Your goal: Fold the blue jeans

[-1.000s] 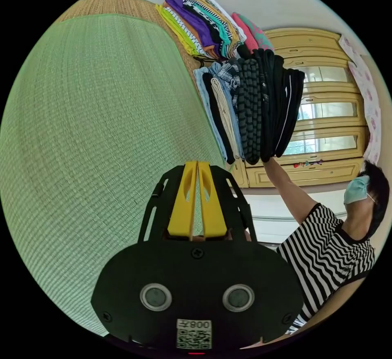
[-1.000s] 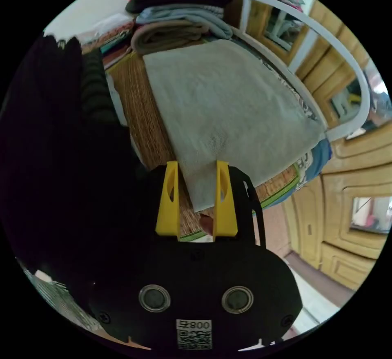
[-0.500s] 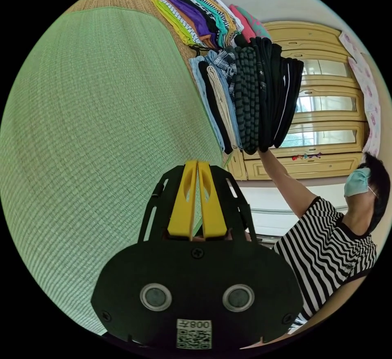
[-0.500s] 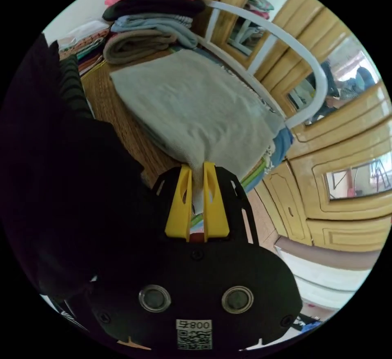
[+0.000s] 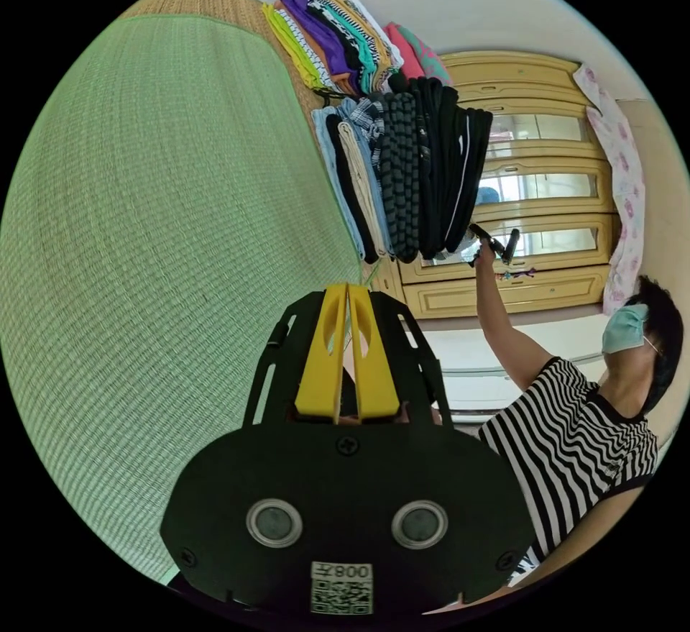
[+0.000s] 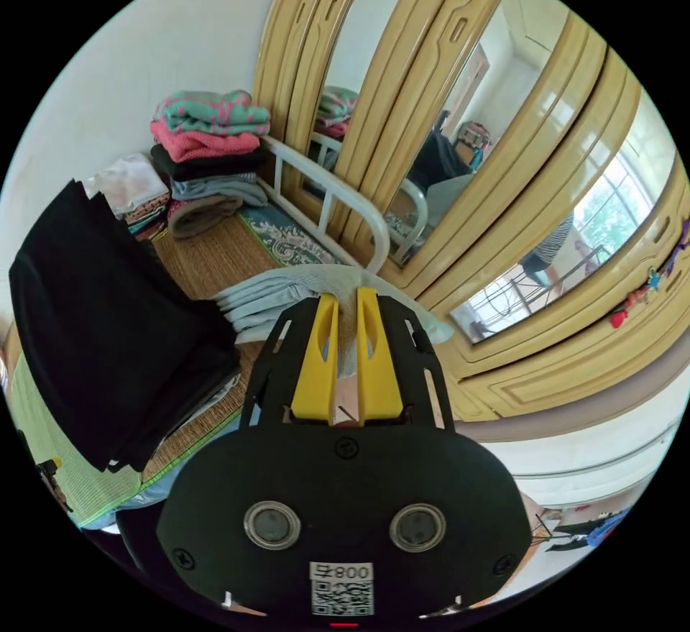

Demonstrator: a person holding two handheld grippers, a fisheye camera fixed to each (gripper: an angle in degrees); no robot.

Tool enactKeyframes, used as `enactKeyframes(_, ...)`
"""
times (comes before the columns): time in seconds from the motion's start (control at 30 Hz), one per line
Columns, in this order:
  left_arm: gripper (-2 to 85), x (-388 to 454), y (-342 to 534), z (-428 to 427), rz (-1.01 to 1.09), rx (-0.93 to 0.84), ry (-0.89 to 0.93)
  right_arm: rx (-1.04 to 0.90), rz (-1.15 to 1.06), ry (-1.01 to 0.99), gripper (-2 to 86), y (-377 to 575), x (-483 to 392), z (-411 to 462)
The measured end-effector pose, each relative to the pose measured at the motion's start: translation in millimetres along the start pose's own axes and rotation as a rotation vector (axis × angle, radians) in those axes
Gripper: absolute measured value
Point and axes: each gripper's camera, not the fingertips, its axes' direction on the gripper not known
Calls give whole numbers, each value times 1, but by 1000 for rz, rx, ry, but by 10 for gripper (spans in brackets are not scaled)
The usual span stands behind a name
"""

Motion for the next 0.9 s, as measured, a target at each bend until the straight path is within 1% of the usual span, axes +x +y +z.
enactKeyframes(0.17,3,-4,48,-41,39,23,33,121,6,44,44,14,-3,-89)
enactKeyframes(0.27,4,-3,80,-69,85,44,71,233,6,36,44,27,-10,-155)
enactKeyframes(0.4,13,6,127,-109,186,78,157,436,-40,-79,44,56,-36,-258)
enactKeyframes(0.47,24,16,147,-127,246,93,209,512,-105,-128,44,71,-61,-298)
enactKeyframes(0.53,49,31,175,-149,324,119,269,598,-214,-211,44,91,-104,-345)
enactKeyframes(0.57,56,34,182,-155,345,124,285,616,-241,-238,44,96,-116,-355)
enactKeyframes(0.67,81,47,222,-187,419,173,363,679,-373,-415,44,121,-178,-393)
enactKeyframes(0.73,94,45,259,-220,432,270,429,693,-458,-604,44,139,-231,-410)
enactKeyframes(0.77,95,42,269,-230,430,301,438,690,-479,-659,44,143,-245,-412)
enactKeyframes(0.83,98,26,317,-281,408,486,425,655,-560,-868,44,160,-307,-416)
enactKeyframes(0.87,98,21,331,-295,401,538,413,644,-582,-911,44,164,-324,-417)
enactKeyframes(0.9,95,10,362,-326,386,650,378,609,-618,-1003,44,173,-358,-416)
